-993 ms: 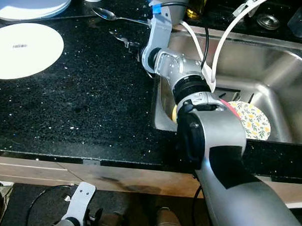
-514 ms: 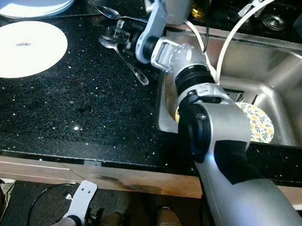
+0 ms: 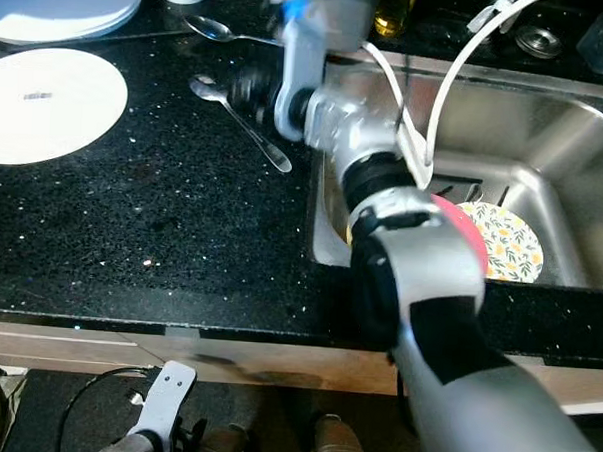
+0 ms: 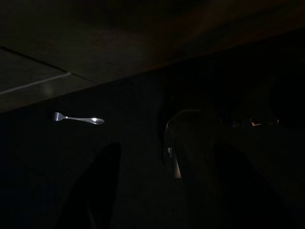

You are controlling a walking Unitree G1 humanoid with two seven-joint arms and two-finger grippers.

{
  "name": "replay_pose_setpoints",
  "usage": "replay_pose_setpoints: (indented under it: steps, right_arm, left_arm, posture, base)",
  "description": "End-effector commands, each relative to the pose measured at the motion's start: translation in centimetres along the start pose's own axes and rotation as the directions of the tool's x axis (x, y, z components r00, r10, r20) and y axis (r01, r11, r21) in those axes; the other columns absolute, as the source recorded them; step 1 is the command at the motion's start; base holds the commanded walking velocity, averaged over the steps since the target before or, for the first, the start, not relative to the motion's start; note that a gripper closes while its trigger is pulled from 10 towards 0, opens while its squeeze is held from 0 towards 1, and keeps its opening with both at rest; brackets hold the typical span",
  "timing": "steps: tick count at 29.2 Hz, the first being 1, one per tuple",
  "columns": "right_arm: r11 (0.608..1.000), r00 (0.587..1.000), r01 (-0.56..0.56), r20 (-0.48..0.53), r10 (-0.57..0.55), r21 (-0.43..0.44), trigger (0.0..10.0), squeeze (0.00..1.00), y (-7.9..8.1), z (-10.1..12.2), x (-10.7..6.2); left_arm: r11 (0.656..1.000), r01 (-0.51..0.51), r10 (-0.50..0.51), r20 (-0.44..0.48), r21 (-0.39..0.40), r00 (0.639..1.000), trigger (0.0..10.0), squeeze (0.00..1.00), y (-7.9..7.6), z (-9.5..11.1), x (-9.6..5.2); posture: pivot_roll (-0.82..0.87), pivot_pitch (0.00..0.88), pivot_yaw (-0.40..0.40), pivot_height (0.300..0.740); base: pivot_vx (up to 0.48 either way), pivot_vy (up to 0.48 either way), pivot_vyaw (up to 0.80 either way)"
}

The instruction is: Kitchen organization

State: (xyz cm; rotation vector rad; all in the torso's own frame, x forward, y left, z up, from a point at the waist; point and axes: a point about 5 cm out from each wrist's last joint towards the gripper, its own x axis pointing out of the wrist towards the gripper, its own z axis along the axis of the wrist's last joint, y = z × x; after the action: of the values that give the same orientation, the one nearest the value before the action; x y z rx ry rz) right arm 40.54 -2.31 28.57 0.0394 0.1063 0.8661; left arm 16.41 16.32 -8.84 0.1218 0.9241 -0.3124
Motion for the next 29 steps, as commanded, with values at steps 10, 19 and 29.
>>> replay_pose_setpoints:
  steps: [10,19,29]
  right_arm:
    - [0.996,0.995,-0.013,-0.104,0.004,-0.087,10.0,1.0,0.5,-1.6,0.4]
    - [0.995,0.986,0.035,-0.159,-0.051,-0.097,10.0,0.0,2.6,-1.8,2.0]
    - [0.996,0.972,0.087,-0.217,-0.09,-0.021,0.0,0.0,3.9,-3.3,2.8]
  left_arm:
    - [0.999,0.033,-0.037,-0.176,-0.026,0.984,10.0,0.0,-1.2,-4.0,-0.7]
    - [0.999,0.031,-0.034,-0.181,-0.021,0.983,10.0,0.0,-1.1,-4.0,-0.7]
    - [0.999,0.034,-0.039,-0.18,-0.03,0.983,10.0,0.0,-1.7,-4.2,-0.7]
  posture:
    - [0.12,0.163,-0.074,0.74]
    - [0.12,0.142,-0.079,0.74]
    - [0.13,0.148,-0.102,0.74]
  base:
    - [0.0,0.0,0.0]
    - [0.0,0.0,0.0]
    - [0.0,0.0,0.0]
